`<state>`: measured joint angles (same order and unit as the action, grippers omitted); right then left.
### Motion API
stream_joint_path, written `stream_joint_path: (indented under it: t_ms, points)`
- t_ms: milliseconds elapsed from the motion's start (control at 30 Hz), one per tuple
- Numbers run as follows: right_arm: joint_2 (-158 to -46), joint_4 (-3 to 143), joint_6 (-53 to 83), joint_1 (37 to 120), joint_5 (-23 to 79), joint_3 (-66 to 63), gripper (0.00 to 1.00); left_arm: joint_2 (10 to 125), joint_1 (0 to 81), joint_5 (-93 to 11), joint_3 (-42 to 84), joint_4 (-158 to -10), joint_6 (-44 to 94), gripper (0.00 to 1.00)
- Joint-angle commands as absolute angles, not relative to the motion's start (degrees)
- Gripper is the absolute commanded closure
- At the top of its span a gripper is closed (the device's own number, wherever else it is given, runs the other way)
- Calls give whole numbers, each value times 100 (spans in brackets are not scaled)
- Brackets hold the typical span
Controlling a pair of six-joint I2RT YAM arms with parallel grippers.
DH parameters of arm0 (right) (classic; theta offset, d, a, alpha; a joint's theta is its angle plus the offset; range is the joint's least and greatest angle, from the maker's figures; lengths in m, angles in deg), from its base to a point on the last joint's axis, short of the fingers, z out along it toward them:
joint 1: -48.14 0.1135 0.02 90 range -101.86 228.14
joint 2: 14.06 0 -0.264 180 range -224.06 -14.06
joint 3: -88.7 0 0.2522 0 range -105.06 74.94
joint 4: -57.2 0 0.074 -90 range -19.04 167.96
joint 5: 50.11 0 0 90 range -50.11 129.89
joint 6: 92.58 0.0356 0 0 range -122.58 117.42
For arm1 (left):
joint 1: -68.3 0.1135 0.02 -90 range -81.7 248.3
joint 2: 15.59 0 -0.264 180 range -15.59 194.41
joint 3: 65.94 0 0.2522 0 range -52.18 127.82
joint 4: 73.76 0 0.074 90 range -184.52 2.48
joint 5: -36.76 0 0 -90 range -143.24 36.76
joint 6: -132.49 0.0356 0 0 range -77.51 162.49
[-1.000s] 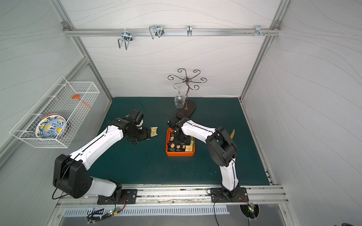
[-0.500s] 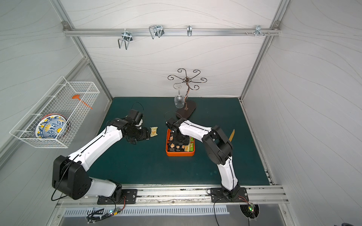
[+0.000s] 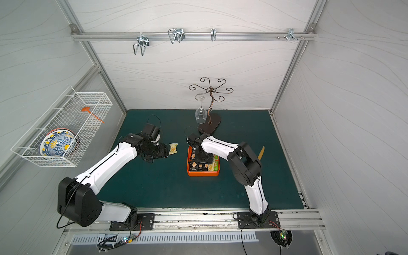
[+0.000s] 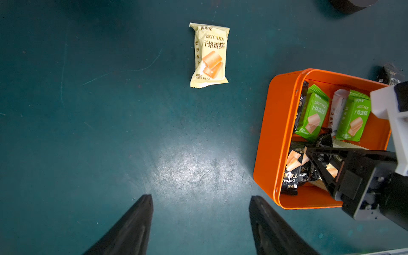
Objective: Take the cookies out of the storage box
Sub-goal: Pick up the cookie from the storage box.
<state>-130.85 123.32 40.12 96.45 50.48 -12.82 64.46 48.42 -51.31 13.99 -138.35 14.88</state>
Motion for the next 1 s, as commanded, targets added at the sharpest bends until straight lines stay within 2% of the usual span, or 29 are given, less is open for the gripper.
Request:
stream_joint_path:
  t_ms: [0,733,967]
  points:
    - [-13031,12584,4067,9688,5232,-1260,67,6329,4870,-5158,1418,-13910,1533,26]
    - [-12004,12889,3834,9666,5307,-1723,67,6369,4879,-5201,1524,-13963,1492,26]
    - [-11620,13008,3452,9303,5299,-1689,67,6351,4877,-5170,1499,-13964,1457,26]
